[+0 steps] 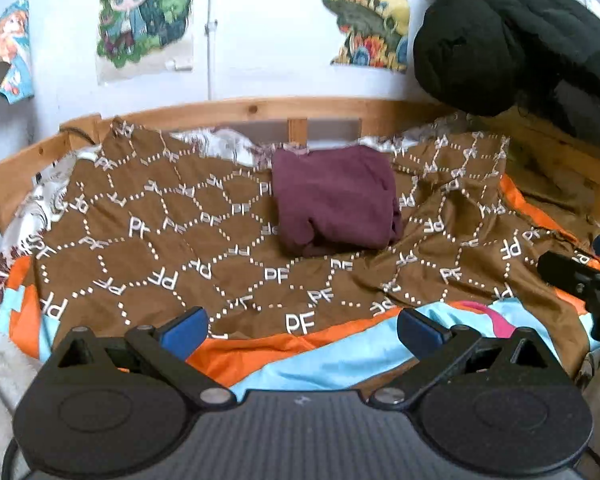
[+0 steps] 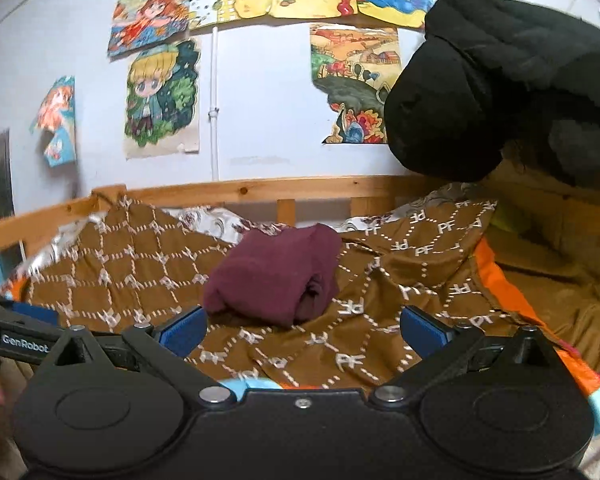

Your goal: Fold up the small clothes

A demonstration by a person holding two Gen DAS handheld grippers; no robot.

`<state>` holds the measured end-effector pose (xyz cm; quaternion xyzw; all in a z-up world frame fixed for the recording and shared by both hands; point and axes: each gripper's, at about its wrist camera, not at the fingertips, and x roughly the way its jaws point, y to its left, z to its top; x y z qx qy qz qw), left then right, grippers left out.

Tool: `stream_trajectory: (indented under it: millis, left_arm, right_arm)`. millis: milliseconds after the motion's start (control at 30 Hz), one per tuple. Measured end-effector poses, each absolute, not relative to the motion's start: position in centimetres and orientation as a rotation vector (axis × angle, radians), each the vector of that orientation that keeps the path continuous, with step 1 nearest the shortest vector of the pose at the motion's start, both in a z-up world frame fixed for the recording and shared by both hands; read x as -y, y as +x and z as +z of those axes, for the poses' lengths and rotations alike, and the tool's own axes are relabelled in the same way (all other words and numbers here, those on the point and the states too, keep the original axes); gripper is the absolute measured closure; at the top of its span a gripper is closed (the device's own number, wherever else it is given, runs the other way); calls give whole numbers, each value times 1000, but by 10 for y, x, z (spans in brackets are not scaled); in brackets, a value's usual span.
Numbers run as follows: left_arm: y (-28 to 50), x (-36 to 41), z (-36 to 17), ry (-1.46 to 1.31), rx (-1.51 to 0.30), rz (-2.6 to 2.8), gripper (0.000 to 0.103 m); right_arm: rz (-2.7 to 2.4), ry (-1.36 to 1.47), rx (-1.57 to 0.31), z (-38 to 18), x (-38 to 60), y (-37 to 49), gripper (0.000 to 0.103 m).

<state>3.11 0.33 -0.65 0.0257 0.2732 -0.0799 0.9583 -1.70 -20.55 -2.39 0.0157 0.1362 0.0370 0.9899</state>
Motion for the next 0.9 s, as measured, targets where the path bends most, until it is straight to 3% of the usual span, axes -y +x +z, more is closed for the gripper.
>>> stream_trajectory:
  millis: [900]
  left_arm:
    - [43, -3, -19, 48, -590, -111, 1]
  right_arm:
    - [19, 127, -290, -39, 228, -13, 1]
